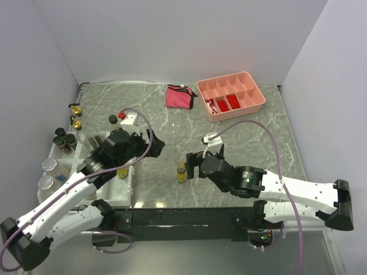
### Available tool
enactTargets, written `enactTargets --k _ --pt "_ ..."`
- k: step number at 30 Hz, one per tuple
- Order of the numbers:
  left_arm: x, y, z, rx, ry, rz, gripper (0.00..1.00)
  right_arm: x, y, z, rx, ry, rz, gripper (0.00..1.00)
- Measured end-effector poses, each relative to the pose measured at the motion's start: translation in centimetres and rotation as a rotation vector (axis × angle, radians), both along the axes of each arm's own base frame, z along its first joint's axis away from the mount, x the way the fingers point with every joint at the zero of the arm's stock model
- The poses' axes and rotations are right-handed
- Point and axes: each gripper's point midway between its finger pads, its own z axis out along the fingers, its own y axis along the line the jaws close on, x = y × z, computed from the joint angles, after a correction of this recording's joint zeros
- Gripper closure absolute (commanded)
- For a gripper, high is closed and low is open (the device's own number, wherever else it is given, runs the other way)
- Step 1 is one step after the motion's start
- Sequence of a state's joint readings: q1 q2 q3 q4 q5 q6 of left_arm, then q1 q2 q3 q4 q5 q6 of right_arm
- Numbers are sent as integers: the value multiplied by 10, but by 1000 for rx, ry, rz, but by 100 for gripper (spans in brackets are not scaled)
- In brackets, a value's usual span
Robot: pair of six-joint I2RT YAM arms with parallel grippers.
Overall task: Organize the condiment bottles
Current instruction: Pick up the bottle from the center of the board.
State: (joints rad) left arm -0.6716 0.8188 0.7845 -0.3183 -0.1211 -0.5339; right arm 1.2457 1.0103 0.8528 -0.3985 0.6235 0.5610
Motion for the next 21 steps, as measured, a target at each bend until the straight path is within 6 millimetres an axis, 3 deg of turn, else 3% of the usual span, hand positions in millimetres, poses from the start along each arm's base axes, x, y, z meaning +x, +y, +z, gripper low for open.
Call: enactTargets --k 5,10,15,21 --pt "0 -21 -24 5 105 -58 4 2 -37 -21 -37 -4 -114 0" --pt "-16 -55 -24 30 147 -124 5 1 -66 -18 14 -47 -174 0" --pt "-36 -97 -23 92 176 -182 14 0 -81 -14 81 -78 -195 0" --pt "-42 -107 -59 205 261 -163 22 2 -87 -6 112 -100 -214 0"
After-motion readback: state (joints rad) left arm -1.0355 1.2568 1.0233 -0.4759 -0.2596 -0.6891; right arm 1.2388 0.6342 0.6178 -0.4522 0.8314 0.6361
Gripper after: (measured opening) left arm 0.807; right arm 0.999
